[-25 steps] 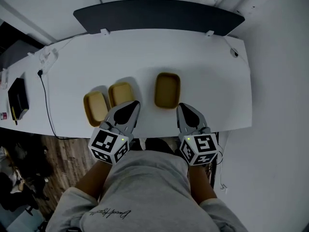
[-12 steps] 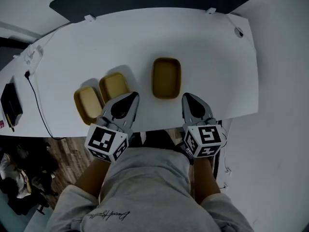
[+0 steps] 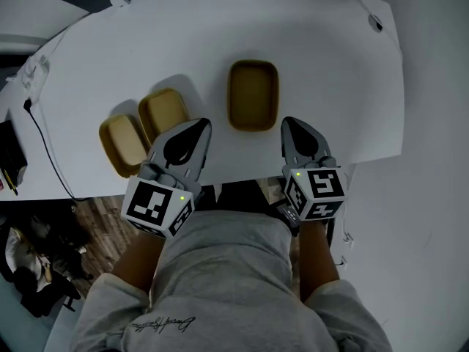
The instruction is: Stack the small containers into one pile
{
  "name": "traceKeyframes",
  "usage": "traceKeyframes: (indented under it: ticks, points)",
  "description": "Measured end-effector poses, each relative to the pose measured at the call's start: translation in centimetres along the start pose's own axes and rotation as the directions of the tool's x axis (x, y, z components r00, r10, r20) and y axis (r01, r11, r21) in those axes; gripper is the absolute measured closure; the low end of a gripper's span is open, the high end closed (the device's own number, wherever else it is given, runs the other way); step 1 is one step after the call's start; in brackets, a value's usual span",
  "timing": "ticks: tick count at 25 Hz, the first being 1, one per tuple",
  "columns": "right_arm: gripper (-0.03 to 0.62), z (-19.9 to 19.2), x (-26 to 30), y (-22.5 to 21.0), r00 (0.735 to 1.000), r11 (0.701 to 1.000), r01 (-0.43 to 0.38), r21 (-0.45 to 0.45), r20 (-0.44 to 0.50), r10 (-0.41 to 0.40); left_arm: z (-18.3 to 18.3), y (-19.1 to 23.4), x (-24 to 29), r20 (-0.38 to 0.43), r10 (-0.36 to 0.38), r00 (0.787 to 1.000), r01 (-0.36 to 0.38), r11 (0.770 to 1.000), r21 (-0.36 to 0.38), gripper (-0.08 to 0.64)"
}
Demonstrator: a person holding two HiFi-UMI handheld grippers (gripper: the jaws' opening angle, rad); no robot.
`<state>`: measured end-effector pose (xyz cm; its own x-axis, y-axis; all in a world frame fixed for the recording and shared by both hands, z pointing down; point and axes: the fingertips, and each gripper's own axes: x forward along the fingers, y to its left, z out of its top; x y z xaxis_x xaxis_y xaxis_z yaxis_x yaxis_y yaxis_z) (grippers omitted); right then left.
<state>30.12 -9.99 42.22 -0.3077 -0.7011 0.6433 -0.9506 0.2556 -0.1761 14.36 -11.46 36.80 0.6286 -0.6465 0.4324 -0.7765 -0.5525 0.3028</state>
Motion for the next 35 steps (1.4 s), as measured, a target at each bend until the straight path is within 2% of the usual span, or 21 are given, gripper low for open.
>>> traceKeyframes:
  ticks: [9,25,35]
  points:
    - [0.575,-1.4,2.0,-1.7,0.999,1.000,0.018,0.020,-0.033,-0.018,-1.3,0.2,1.6,-0.027,-0.012,1.000,0.012,1.000,0.002,0.558]
    - [0.509,-3.9,5.6,-2.4,0.992,0.998,0.045,0.051,-0.121,-0.039,-3.6,0.7,2.1,-0.075,0.005,0.997,-0.003,0.999,0.034,0.558]
    - [0.506,-4.7,7.2,-2.7,0.979,0.996,0.076,0.046,-0.191,-0.066,-4.2,1.5,2.2,-0.085,0.016,0.996,-0.015,1.000,0.011,0.558]
